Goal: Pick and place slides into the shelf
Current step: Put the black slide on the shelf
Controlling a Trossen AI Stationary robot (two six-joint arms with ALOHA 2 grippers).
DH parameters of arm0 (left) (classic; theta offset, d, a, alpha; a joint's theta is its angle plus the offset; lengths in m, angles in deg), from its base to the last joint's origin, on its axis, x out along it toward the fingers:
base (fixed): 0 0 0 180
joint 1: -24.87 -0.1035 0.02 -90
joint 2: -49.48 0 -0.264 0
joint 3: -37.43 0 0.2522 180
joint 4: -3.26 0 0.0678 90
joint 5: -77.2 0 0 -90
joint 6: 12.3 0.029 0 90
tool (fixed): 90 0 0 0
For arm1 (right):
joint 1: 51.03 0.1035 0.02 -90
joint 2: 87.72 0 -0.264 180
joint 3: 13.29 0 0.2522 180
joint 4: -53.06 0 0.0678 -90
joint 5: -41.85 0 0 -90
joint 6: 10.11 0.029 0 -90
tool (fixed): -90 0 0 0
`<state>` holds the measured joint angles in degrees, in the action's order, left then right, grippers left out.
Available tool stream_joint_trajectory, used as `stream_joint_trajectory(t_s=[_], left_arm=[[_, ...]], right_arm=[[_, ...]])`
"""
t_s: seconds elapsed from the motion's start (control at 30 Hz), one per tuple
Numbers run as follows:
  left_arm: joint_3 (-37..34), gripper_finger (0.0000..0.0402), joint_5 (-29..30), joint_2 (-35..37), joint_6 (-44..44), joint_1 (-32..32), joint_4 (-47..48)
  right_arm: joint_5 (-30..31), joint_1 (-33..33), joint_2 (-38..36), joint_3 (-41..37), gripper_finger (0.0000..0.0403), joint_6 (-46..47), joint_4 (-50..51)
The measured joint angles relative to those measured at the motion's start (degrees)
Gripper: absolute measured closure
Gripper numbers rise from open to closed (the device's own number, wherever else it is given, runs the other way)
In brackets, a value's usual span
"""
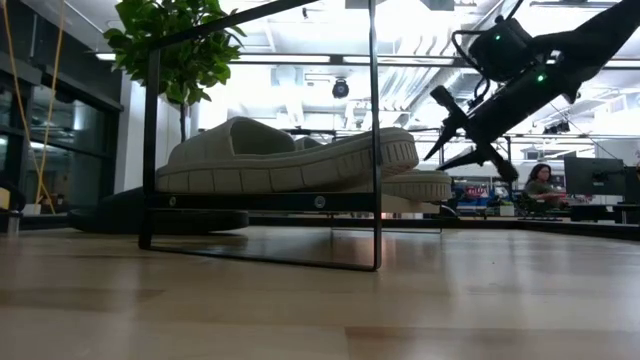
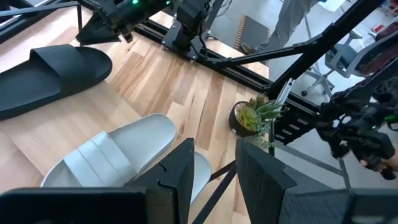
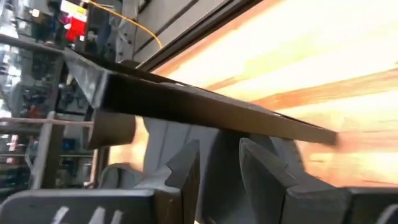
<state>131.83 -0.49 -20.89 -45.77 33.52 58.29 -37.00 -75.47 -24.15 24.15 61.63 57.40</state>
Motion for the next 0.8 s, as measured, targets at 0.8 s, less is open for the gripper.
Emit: stream_joint_trajectory(t_s=[0.8], left_arm=[[0.0,0.0293,8.8,8.1,-21.4,0.0,25.4]], right_arm=[[6.9,21.9,-14.0,0.0,0.03,-3.9,0.2]])
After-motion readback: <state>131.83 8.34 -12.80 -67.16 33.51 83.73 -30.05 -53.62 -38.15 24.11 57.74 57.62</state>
